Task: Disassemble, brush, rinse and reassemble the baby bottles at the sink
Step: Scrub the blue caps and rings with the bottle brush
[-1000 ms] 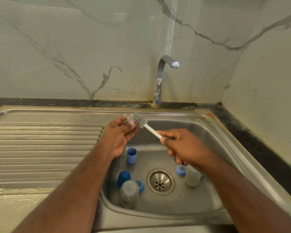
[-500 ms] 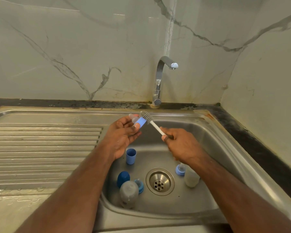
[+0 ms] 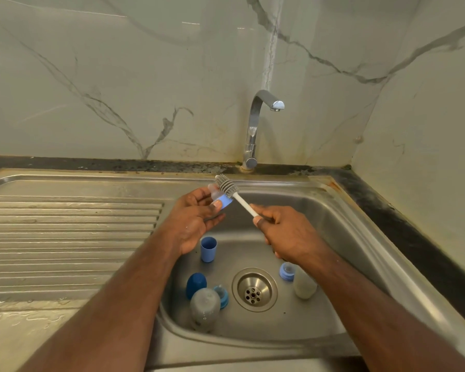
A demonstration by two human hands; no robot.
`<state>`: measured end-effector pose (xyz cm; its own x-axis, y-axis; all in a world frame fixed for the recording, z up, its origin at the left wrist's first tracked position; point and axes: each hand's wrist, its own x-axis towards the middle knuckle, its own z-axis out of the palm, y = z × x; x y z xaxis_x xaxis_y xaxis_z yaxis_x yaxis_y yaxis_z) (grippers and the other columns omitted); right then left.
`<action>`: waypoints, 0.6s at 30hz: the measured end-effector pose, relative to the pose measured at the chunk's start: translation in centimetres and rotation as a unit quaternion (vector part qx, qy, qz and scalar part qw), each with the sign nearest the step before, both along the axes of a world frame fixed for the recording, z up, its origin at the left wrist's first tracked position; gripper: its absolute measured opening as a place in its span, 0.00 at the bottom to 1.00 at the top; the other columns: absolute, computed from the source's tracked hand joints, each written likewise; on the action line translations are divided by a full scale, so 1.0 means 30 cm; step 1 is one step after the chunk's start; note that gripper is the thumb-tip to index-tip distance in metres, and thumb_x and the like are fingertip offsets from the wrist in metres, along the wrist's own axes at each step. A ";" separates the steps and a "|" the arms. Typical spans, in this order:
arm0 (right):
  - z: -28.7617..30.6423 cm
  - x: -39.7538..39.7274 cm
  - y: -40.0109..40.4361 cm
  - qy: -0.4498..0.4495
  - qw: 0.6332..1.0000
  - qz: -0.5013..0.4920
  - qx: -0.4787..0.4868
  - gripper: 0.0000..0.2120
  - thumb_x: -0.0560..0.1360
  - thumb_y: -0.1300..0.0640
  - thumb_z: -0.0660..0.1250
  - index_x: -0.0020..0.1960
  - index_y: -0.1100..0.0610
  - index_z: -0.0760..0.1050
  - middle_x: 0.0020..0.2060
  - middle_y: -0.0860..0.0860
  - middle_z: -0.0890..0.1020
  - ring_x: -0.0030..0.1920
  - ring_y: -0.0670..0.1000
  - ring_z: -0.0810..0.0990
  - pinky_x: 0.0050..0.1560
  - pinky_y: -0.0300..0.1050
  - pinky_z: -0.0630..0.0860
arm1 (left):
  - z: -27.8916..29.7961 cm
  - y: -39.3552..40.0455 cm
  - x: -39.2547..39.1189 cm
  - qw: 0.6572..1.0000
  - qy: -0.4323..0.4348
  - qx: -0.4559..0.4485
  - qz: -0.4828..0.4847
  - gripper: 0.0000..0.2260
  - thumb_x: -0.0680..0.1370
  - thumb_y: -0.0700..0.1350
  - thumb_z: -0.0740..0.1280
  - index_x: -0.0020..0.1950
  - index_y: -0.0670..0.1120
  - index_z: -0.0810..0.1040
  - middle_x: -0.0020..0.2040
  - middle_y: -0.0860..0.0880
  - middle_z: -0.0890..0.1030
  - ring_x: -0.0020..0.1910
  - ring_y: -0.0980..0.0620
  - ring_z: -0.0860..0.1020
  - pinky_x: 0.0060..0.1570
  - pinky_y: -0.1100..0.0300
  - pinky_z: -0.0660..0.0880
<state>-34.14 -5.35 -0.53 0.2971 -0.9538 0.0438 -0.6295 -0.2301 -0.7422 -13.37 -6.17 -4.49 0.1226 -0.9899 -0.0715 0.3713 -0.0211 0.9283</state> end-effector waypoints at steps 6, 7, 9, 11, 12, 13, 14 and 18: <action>-0.011 -0.014 -0.007 -0.067 0.996 -0.023 0.055 0.17 0.83 0.53 0.62 0.70 0.41 0.74 0.32 0.49 0.76 0.25 0.46 0.71 0.25 0.39 0.69 | 0.011 0.010 -0.003 0.999 0.038 -0.018 -0.035 0.21 0.78 0.34 0.68 0.70 0.45 0.76 0.62 0.45 0.82 0.60 0.48 0.81 0.65 0.47 0.77; -0.014 -0.013 -0.004 -0.083 0.994 -0.020 0.066 0.17 0.83 0.53 0.62 0.70 0.41 0.74 0.32 0.51 0.76 0.24 0.46 0.70 0.24 0.39 0.68 | 0.010 0.009 0.001 0.998 0.047 -0.020 -0.031 0.22 0.77 0.35 0.69 0.70 0.46 0.76 0.63 0.45 0.82 0.61 0.47 0.82 0.64 0.47 0.77; -0.019 -0.009 -0.001 -0.096 0.993 -0.014 0.072 0.18 0.83 0.53 0.62 0.70 0.40 0.73 0.32 0.51 0.76 0.24 0.47 0.70 0.24 0.39 0.67 | 0.008 0.008 0.009 0.998 0.056 -0.013 -0.013 0.22 0.77 0.35 0.69 0.71 0.46 0.75 0.63 0.45 0.82 0.61 0.47 0.82 0.63 0.48 0.78; -0.021 -0.006 -0.005 -0.096 0.993 -0.015 0.068 0.18 0.83 0.52 0.62 0.70 0.40 0.73 0.32 0.51 0.76 0.24 0.47 0.70 0.24 0.39 0.68 | 0.004 0.006 0.012 0.999 0.042 0.007 0.011 0.21 0.78 0.35 0.69 0.71 0.44 0.74 0.62 0.43 0.82 0.58 0.47 0.83 0.57 0.52 0.81; -0.019 -0.008 -0.004 -0.091 0.994 -0.016 0.066 0.18 0.83 0.52 0.62 0.70 0.40 0.73 0.32 0.51 0.76 0.24 0.47 0.70 0.25 0.39 0.68 | 0.002 0.003 0.012 0.999 0.025 0.018 0.022 0.20 0.79 0.35 0.69 0.70 0.44 0.74 0.60 0.43 0.82 0.54 0.49 0.83 0.53 0.55 0.82; -0.017 -0.009 -0.003 -0.081 0.995 -0.015 0.060 0.18 0.83 0.52 0.62 0.70 0.39 0.73 0.32 0.51 0.76 0.24 0.47 0.70 0.25 0.39 0.69 | 0.000 0.000 0.013 0.999 0.006 0.027 0.031 0.18 0.80 0.35 0.68 0.69 0.44 0.74 0.58 0.43 0.83 0.51 0.50 0.83 0.49 0.58 0.81; -0.014 -0.010 0.001 -0.068 0.996 -0.010 0.052 0.18 0.83 0.52 0.62 0.70 0.39 0.73 0.32 0.50 0.76 0.25 0.46 0.71 0.25 0.39 0.69 | -0.001 -0.002 0.015 0.999 -0.008 0.034 0.036 0.17 0.80 0.33 0.67 0.68 0.44 0.75 0.56 0.43 0.83 0.49 0.51 0.82 0.47 0.60 0.81; -0.010 0.006 0.015 -0.028 1.000 0.007 0.010 0.18 0.83 0.52 0.62 0.72 0.41 0.72 0.32 0.42 0.74 0.29 0.44 0.72 0.31 0.37 0.73 | 0.002 -0.005 0.024 0.999 0.017 0.025 0.019 0.13 0.80 0.34 0.67 0.65 0.40 0.80 0.55 0.43 0.85 0.52 0.49 0.81 0.53 0.58 0.80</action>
<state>-33.97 -4.89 -0.82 0.3080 -0.9505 0.0406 -0.5839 -0.2226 -0.7807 -12.65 -6.32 -4.43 0.1574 -0.9794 -0.1265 0.4040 -0.0530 0.9132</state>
